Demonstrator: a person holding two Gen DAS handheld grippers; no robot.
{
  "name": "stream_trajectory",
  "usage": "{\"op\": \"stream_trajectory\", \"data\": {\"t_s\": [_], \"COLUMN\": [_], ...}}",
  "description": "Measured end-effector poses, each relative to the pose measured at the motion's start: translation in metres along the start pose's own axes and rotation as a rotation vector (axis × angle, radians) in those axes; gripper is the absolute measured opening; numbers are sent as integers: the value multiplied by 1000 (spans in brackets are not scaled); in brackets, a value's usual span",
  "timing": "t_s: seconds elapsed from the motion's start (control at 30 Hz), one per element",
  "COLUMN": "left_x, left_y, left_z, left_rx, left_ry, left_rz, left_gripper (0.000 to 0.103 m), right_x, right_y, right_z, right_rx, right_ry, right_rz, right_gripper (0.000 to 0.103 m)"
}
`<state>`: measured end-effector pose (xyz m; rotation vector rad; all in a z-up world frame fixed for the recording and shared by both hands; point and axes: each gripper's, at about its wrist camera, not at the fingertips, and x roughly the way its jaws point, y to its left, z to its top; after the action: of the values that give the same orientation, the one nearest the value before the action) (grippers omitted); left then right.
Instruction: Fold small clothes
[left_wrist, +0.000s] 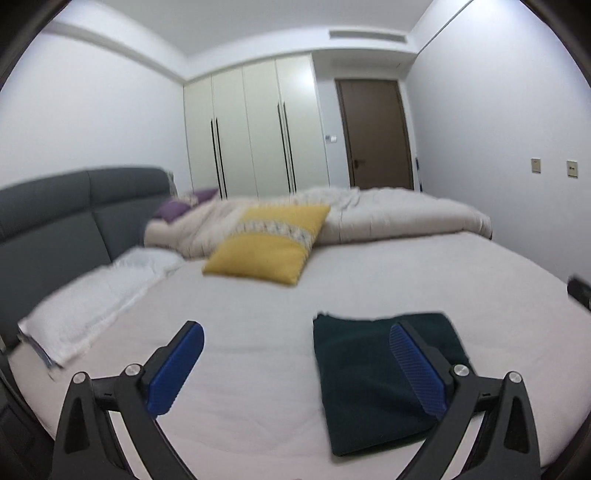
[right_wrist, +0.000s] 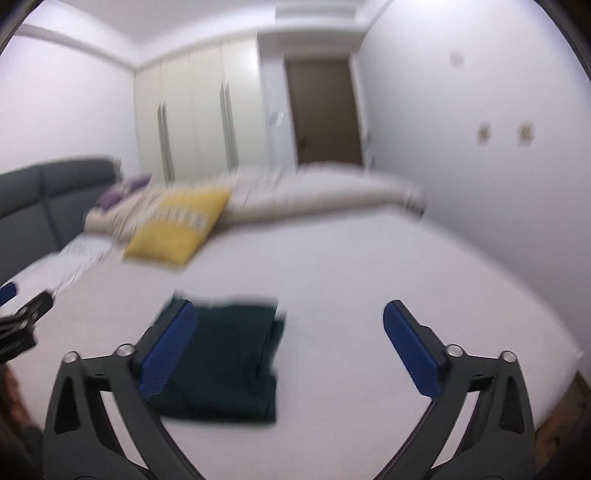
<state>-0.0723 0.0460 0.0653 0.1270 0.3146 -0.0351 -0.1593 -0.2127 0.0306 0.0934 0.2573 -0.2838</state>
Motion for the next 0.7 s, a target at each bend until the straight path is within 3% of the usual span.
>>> {"op": "stream_trajectory", "data": {"t_s": [0.1,0.17,0.27,0.37,0.5,0.6,0.7], "left_x": [-24,-28,-27,-10,21,28,33], "left_y": [8,13,17,7,-6,-12,-11], "left_z": [18,24,20,-1,-42,-60,-72], "left_rx": [-32,-42,-74,-54,-86,-88,-105], "left_ry": [-30,23,92,226,446,499,519], "left_rz": [-4,14,-43,-18,-109,-110,-122], "left_gripper": [103,103,103,103,103,103,103], "right_x": [-31,-44,-50,-46,-17,4,15], "right_y": [9,16,29,38,37,28,23], "right_z": [23,38,51,50,26,-2,-31], "right_rx": [-55,-75,-53,-54,-32,19,9], "right_ry": [-65,-59,-21,71,294,419,468], "right_rz": [6,39,125,105,53,50,17], "right_gripper": [103,103,103,103,103,103,103]}}
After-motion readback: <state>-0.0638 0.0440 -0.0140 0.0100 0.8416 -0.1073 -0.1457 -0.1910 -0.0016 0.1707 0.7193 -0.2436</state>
